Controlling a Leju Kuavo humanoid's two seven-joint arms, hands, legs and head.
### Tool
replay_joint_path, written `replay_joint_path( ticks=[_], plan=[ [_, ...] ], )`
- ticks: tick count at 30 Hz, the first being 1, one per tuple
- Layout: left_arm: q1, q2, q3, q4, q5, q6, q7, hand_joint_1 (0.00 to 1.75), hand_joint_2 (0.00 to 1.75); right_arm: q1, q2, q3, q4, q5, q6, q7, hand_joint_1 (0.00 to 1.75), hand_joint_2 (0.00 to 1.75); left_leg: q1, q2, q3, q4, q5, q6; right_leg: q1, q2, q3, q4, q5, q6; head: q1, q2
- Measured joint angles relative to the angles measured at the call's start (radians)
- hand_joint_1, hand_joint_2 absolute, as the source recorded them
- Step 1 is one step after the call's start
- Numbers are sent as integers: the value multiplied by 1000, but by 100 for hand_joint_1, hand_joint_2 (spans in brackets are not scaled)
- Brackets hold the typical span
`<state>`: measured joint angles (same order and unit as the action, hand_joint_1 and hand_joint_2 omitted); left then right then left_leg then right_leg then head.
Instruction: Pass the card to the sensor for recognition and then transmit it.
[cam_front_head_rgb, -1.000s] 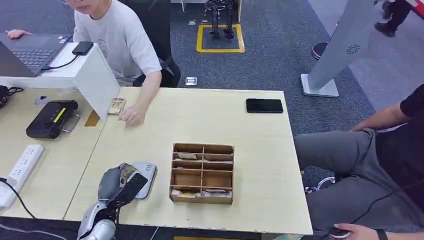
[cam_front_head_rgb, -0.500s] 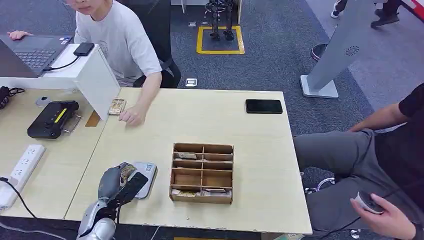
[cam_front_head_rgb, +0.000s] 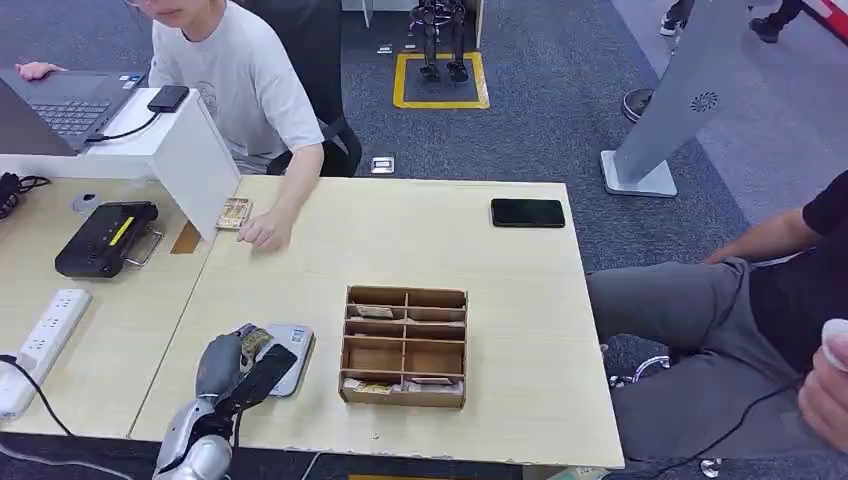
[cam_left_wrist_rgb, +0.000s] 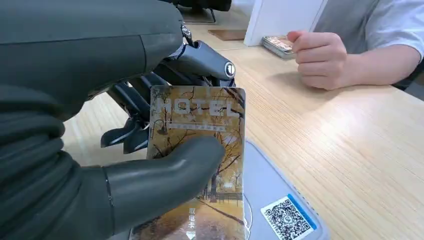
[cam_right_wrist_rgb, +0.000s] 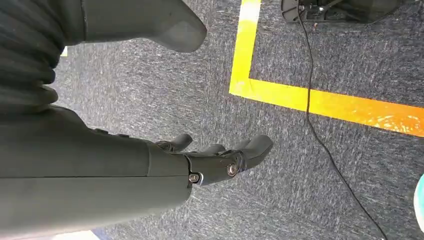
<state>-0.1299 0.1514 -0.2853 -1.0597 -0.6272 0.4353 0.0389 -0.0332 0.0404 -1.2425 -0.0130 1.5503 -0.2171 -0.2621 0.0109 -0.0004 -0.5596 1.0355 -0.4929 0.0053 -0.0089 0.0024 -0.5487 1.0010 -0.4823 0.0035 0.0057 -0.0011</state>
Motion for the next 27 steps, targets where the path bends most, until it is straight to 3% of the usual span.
replay_joint_path(
  ticks=[7,9,11,12,14,15,18,27],
  plan=[
    [-4,-1,11,14,12,-1,-12,175,175,0,0,0,1,0,-10,-1,0,175,0,0,3,0,0,0,0,0,2,0,0,0,0,0],
    [-15,5,21,-27,122,-42,-107,175,175,0,0,5,2,5,-14,-4,0,175,0,0,4,0,2,-2,0,0,-1,0,0,-1,0,0],
    [-43,45,24,-172,386,-126,-290,175,175,0,-3,21,1,16,-14,-10,0,175,4,-2,-12,4,8,-1,3,-1,-13,0,7,-1,-6,0],
    [-92,58,25,-237,486,-144,-347,175,175,-1,-3,26,2,18,-14,-10,0,175,5,-7,-21,4,13,-1,4,-5,-19,1,10,-1,-3,0],
    [-216,92,34,-292,537,-167,-334,175,175,-8,-3,35,2,19,-13,-9,0,175,5,-11,-29,4,18,-3,5,-9,-25,1,15,-3,1,0],
    [-272,114,47,-309,503,-178,-293,175,175,-11,-3,46,2,19,-12,-2,0,175,5,-10,-29,4,18,-3,5,-8,-27,1,17,-4,0,0],
    [-386,163,95,-338,456,-183,-272,175,175,-10,-3,71,4,19,-13,11,0,175,4,-3,-29,4,19,-4,5,-3,-30,1,19,-5,-2,0],
    [-456,193,113,-391,441,-172,-284,175,175,-14,-3,93,9,18,-12,14,0,175,3,-3,-30,4,19,-3,3,-2,-30,1,18,-4,0,0]
  ],
)
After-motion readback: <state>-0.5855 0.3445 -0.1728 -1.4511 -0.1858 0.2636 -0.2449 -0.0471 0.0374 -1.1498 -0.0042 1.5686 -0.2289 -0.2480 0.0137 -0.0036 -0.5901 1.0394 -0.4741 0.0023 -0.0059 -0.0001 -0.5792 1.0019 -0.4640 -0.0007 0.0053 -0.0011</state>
